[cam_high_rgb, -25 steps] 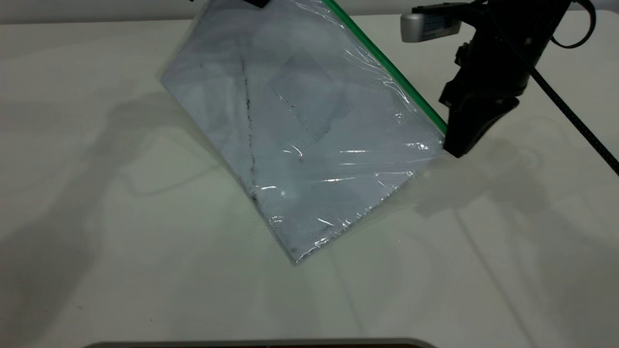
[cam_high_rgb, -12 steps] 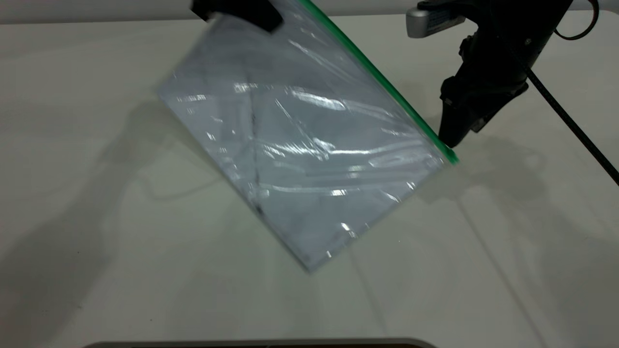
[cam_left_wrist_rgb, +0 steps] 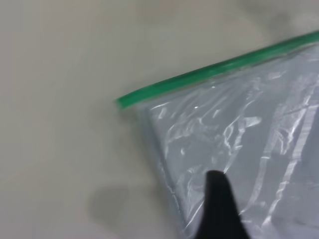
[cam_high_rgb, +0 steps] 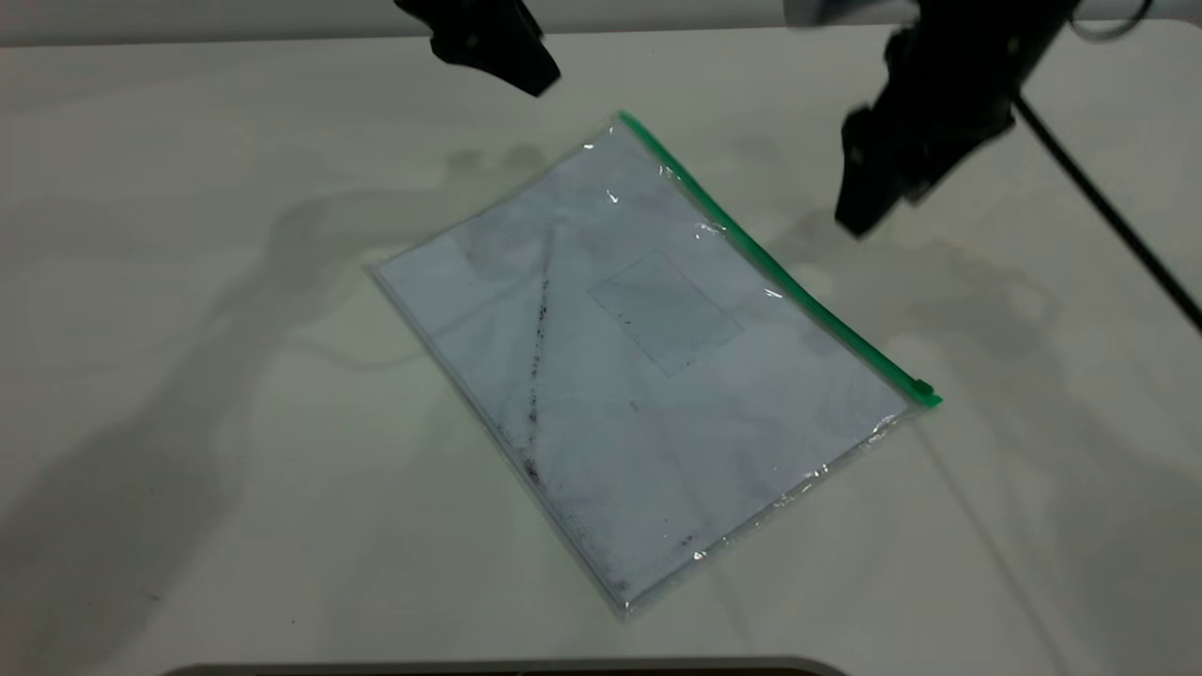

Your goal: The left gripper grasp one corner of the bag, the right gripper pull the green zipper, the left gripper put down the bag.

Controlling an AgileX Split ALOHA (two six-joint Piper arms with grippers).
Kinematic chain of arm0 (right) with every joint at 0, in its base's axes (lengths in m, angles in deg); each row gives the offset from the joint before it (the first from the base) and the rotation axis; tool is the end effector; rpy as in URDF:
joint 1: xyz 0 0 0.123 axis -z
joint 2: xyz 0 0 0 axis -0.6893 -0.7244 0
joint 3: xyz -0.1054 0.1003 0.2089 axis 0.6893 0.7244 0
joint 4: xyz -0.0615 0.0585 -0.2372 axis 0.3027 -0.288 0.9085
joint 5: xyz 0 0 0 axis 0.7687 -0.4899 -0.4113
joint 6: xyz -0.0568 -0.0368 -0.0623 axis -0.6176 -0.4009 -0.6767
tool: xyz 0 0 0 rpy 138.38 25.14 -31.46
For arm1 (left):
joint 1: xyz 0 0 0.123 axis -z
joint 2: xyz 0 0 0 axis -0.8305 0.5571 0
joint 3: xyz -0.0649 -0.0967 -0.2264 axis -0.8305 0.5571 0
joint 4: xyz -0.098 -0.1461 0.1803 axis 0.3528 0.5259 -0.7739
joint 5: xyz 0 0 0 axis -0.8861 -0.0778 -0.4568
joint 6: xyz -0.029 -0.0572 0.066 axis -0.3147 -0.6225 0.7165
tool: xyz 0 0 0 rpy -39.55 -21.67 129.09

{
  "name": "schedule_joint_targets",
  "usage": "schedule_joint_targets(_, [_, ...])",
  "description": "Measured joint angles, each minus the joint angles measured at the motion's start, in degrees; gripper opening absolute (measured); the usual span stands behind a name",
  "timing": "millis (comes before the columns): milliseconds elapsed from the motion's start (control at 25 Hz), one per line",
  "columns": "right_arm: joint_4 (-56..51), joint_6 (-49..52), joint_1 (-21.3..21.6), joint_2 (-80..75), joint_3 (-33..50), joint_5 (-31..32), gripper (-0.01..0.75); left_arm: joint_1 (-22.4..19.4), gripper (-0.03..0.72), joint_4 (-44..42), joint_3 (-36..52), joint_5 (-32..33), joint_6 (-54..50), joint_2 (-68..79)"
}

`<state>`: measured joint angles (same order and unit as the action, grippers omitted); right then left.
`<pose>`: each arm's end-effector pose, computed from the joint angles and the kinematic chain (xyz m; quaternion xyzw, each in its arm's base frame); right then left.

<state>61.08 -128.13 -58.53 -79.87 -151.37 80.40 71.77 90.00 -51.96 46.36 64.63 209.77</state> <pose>0.3828 0.1193 0.0596 -0.3366 0.9289 0.0796 0.1321 0.4576 -0.1702 0.0902 0.5275 0.7795 -0.1452 0.3050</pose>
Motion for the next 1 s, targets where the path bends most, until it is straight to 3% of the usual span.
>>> schedule_joint_targets(160, [1.2, 0.9, 0.0, 5.6, -5.5, 5.0, 0.584, 0.0, 0.644, -8.6, 0.0, -0.8, -17.1, -6.1])
schedule_joint_targets(440, [1.9, 4.7, 0.0, 21.0, -13.7, 12.3, 0.584, 0.0, 0.6, -30.0, 0.0, 6.3, -48.2, -23.6])
schedule_joint_targets(680, [2.0, 6.6, 0.0, 37.1, -14.1, 13.0, 0.584, 0.0, 0.586, -41.2, 0.0, 14.1, -63.3, -38.7])
schedule_joint_targets(880, [2.0, 8.1, 0.0, 48.6, -14.1, 15.6, 0.584, 0.0, 0.584, -47.9, 0.0, 26.1, -71.4, -49.9])
schedule_joint_targets(1000, [2.0, 9.3, 0.0, 54.0, -14.1, 19.1, 0.583, 0.0, 0.584, -51.8, -0.1, 27.3, -75.7, -55.3])
